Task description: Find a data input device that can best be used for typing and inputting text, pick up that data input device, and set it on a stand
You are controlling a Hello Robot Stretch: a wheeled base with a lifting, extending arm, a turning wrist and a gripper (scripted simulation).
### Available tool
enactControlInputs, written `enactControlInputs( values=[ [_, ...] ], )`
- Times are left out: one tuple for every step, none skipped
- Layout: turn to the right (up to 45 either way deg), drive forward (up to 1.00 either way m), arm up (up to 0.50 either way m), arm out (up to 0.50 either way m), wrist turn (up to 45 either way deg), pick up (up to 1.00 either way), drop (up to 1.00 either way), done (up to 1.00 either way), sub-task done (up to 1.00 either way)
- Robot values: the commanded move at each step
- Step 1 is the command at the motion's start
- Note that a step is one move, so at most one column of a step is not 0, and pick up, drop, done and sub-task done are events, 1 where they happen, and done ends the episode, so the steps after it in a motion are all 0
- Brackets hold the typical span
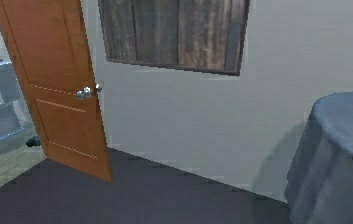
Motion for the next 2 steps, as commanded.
enactControlInputs(
  values=[
    [0.0,0.0,0.1,0.0,0.0,0.0,0.0,0.0,0.0],
    [0.0,0.0,0.0,0.42,0.0,0.0,0.0,0.0,0.0]
  ],
)
